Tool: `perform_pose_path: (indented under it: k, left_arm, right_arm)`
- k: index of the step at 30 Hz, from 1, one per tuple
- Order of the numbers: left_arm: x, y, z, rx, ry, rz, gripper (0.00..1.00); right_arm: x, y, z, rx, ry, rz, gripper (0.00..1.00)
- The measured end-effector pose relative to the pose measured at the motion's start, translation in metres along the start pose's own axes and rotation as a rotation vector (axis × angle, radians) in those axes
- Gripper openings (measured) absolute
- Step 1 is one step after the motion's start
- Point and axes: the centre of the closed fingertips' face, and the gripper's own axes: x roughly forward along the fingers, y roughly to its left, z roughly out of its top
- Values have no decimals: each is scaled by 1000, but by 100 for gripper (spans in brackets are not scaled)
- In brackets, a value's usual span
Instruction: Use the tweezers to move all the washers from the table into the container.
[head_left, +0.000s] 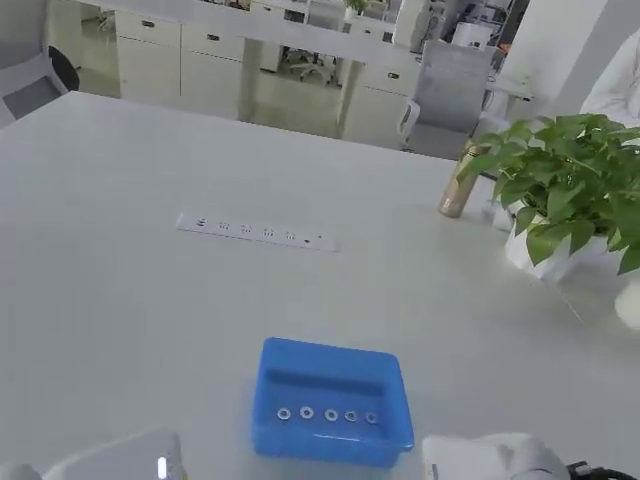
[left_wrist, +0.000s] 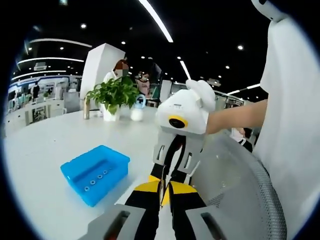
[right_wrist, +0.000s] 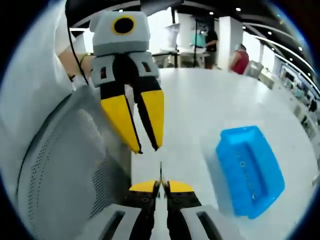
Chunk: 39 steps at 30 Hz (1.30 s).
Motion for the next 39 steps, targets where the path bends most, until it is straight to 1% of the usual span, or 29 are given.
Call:
perform_pose_path:
  k: [3, 5, 7, 9, 10, 12, 14, 15, 16, 18, 19, 20, 21, 23, 24, 25, 26, 28, 30, 33, 34, 36, 38, 39]
  left_arm:
    - [3, -1, 6, 12, -5, -23, 3]
    - [5, -1, 9, 20, 0, -41, 4]
    - [6, -2, 8, 45, 16, -49, 4]
    - [8, -1, 7, 84, 31, -53, 3]
    - [9, -2, 7, 91, 36, -61, 3]
    - [12, -4, 6, 87, 44, -84, 3]
    - [14, -5, 4, 94, 54, -90, 1]
    - [15, -6, 1, 112, 74, -99, 0]
    - [16, -4, 1, 125, 76, -88, 0]
    - [16, -3, -4, 102, 111, -100, 0]
    - [15, 0, -7, 110, 130, -91, 0]
    - [14, 1, -10, 124, 148, -92, 0]
    - [14, 3, -15, 136, 175, -94, 0]
    - [13, 5, -22, 151, 206, -93, 0]
    - [14, 7, -27, 171, 227, -89, 0]
    - [14, 8, -29, 180, 235, -84, 0]
    - [15, 10, -34, 202, 254, -76, 0]
    - [16, 10, -40, 218, 275, -79, 0]
    - [19, 10, -46, 228, 289, -72, 0]
    - [20, 12, -50, 225, 303, -64, 0]
    - [20, 14, -52, 227, 309, -59, 0]
    - [19, 14, -52, 212, 309, -62, 0]
    - [18, 16, -54, 205, 314, -63, 0]
    - [17, 17, -55, 205, 322, -62, 0]
  right_arm:
    - [1, 2, -2, -43, 28, 5, 4]
    - [1, 3, -3, -61, 45, 2, 4]
    - [0, 3, -5, -80, 62, 3, 4]
    - [0, 4, -4, -93, 71, 2, 4]
    - [0, 3, -5, -99, 77, 2, 4]
    - [0, 4, -4, -107, 84, 1, 4]
    - [-1, 2, -6, -115, 93, -6, 4]
    - [-1, 2, -6, -116, 96, -8, 4]
    - [-1, 2, -7, -118, 99, -7, 4]
    - [-2, 1, -12, -117, 112, -16, 4]
    - [-2, 0, -15, -111, 118, -17, 4]
    - [-2, 0, -17, -109, 120, -20, 4]
    - [-2, -1, -21, -114, 125, -25, 4]
    - [-2, -3, -24, -113, 129, -30, 4]
    - [-1, -5, -25, -110, 129, -41, 4]
    - [-1, -6, -27, -112, 130, -49, 4]
    - [0, -7, -28, -113, 130, -52, 4]
    - [2, -9, -32, -108, 132, -59, 5]
    - [5, -9, -34, -101, 130, -59, 5]
    - [8, -10, -37, -79, 121, -66, 5]
    - [8, -12, -36, -61, 100, -80, 6]
    - [6, -13, -37, -26, 79, -79, 7]
    - [1, -14, -33, 5, 35, -99, 10]
    - [-5, -13, -25, 47, -28, -113, 12]
